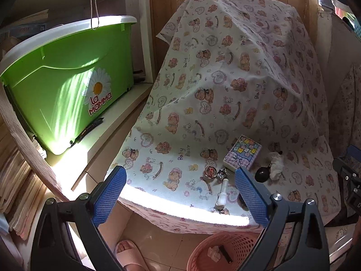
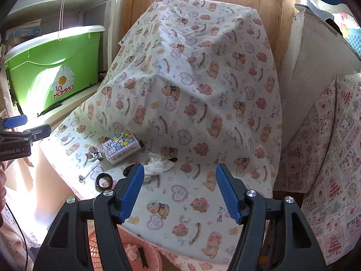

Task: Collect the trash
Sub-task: 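Move both tools back up to the items on the table, then grasp the red keychain beside the white tube with the left tool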

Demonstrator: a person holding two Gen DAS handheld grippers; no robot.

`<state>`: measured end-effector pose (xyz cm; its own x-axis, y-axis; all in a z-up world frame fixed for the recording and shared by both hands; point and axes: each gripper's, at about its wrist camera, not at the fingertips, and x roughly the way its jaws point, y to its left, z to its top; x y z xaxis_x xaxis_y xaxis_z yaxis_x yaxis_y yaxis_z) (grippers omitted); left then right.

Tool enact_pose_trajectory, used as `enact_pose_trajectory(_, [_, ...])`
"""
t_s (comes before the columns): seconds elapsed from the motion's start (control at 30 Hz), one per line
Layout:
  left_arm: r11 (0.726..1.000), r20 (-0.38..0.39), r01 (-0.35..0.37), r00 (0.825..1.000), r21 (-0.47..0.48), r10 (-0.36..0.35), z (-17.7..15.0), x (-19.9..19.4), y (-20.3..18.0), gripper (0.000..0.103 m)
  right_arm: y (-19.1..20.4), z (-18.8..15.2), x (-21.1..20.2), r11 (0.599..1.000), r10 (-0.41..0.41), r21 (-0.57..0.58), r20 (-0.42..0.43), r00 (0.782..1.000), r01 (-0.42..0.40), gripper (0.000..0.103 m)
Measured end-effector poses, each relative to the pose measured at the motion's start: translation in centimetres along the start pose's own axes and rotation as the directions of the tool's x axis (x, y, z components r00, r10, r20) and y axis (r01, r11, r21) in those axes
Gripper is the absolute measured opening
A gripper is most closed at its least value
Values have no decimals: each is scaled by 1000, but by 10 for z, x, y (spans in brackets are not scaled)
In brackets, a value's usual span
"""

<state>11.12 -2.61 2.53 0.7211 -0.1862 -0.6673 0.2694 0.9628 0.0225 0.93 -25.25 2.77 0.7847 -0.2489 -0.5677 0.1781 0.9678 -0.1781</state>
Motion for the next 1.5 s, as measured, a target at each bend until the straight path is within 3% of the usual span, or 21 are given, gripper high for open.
enact_pose_trajectory(0.4, [998,-91,0,996,-63,-5,-27,44,11,96,-16,-23,28,997,8,81,-53,999,-4,69])
enact_pose_trajectory(0.6, [999,-116,48,992,-18,-50,-37,51,-4,96,-20,-27,37,995,12,103,-83,996,-3,69])
enact_pose_trajectory(0.63, [998,-128,65,990,-10,-66,-38,53,-7,94,-21,-27,38,994,12,109,-84,996,-3,69])
enact_pose_trajectory(0.73, [991,-180,132,975,16,-127,-42,62,-19,71,-22,-26,39,995,-20,96,-76,997,27,69])
enact_pose_trajectory(0.83, [985,-195,166,969,46,-154,-44,68,-32,63,-24,-26,41,995,-16,99,-81,997,24,69])
enact_pose_trajectory(1.03, [981,-178,169,972,92,-151,-35,82,-54,61,-26,-27,47,991,0,130,-106,994,14,69])
enact_pose_trajectory(1.2, [984,-149,168,976,66,-157,-18,102,-56,50,-24,-29,52,991,-1,129,-123,992,17,69])
enact_pose_trajectory(1.33, [986,-193,167,968,8,-162,-14,121,-50,27,-23,-29,54,991,-2,131,-130,992,19,69])
enact_pose_trajectory(1.4, [984,-193,174,965,-36,-177,-12,125,-45,27,-23,-29,55,991,-2,133,-131,991,19,69])
enact_pose_trajectory(1.5, [986,-158,145,975,-80,-156,-5,124,-33,27,-24,-28,56,991,2,136,-129,992,16,69])
